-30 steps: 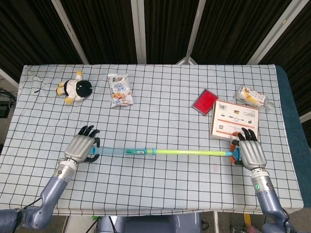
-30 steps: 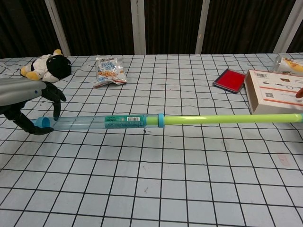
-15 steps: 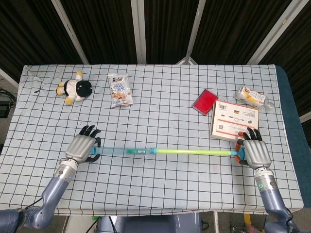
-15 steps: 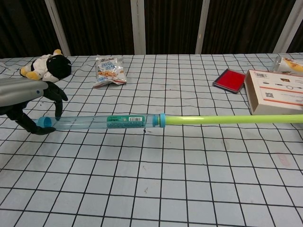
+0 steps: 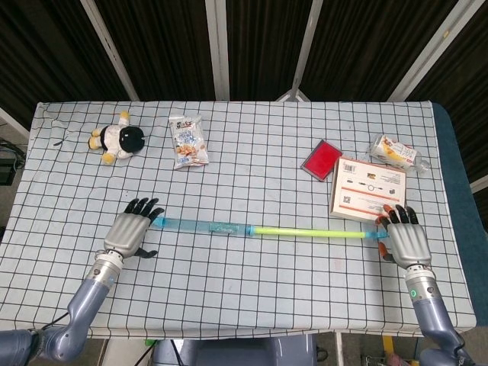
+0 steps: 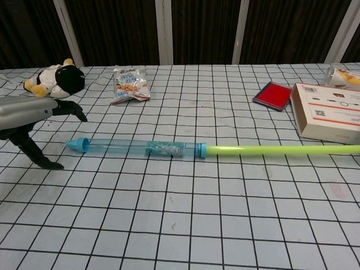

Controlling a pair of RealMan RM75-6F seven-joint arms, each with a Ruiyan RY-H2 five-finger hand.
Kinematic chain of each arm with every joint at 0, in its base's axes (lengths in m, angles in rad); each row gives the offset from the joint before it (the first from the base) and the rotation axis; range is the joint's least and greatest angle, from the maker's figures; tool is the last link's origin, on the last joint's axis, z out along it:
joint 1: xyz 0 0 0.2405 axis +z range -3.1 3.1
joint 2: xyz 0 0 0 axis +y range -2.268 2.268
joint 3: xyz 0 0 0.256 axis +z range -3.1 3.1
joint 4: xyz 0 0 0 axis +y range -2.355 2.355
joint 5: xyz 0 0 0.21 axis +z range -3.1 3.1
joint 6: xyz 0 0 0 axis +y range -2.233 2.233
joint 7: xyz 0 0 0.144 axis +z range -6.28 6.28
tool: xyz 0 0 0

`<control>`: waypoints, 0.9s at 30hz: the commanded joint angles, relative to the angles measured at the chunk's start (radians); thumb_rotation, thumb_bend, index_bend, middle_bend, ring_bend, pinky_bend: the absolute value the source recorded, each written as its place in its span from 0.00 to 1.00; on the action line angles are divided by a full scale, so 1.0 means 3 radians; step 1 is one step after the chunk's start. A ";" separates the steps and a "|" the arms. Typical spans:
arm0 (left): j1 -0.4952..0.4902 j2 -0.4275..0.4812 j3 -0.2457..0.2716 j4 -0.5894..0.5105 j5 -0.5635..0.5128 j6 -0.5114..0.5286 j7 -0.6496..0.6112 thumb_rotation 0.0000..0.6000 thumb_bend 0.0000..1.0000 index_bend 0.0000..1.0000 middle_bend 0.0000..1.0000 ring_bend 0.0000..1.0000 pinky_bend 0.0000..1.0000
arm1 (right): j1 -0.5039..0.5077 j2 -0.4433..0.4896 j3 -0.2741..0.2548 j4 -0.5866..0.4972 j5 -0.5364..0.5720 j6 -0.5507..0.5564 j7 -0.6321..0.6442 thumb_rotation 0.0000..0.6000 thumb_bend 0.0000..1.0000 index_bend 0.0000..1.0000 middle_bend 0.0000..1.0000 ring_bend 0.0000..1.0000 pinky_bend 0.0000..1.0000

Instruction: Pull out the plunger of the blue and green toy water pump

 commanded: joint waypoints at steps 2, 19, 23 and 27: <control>0.0029 0.0034 0.0021 -0.0039 0.0028 0.0012 -0.0031 1.00 0.18 0.15 0.02 0.00 0.00 | -0.0016 0.0031 0.0004 -0.0091 0.0092 0.0046 -0.0097 1.00 0.44 0.00 0.00 0.00 0.00; 0.1027 0.0803 0.0515 -0.0341 0.1374 0.1065 -0.1238 1.00 0.17 0.05 0.00 0.00 0.00 | -0.0459 0.0278 -0.0150 -0.0529 -0.0819 0.0829 0.0512 1.00 0.33 0.00 0.00 0.00 0.00; 0.1377 0.0863 0.0665 -0.0148 0.1851 0.1565 -0.1513 1.00 0.17 0.02 0.00 0.00 0.00 | -0.0624 0.0319 -0.0283 -0.0521 -0.1117 0.1080 0.0494 1.00 0.33 0.00 0.00 0.00 0.00; 0.1608 0.0821 0.0713 0.0119 0.2056 0.1820 -0.1641 1.00 0.17 0.01 0.00 0.00 0.00 | -0.0773 0.0338 -0.0351 -0.0456 -0.1283 0.1273 0.0581 1.00 0.33 0.00 0.00 0.00 0.00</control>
